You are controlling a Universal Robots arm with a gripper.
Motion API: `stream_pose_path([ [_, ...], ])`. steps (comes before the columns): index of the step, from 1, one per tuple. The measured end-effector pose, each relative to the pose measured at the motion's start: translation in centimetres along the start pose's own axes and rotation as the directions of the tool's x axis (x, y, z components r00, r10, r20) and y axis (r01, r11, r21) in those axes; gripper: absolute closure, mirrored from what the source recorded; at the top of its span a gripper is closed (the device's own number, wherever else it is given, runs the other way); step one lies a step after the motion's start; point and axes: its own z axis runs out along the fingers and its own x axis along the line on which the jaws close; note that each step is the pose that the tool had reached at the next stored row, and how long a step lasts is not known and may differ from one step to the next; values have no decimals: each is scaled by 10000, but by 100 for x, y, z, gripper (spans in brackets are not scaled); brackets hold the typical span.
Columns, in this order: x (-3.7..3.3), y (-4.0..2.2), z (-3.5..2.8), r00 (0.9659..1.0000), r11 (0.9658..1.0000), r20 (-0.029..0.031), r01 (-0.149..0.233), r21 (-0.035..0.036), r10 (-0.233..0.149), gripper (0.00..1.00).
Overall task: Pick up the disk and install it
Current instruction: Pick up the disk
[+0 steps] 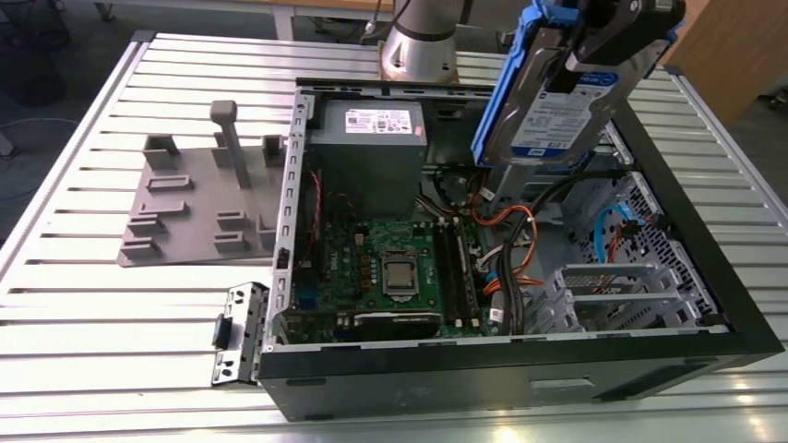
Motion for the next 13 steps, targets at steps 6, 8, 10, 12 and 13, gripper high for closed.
stream_pose_path([
  [6,207,-15,-13,10000,10000,-1,0,0,0,64],
  [8,263,-19,-16,10000,10000,0,0,0,0,64],
  [10,310,-22,-19,10000,10000,0,0,0,0,64],
  [12,353,-26,-20,10000,10000,0,0,0,0,64],
  [13,375,-28,-21,10000,10000,1,1,1,-1,64],
])
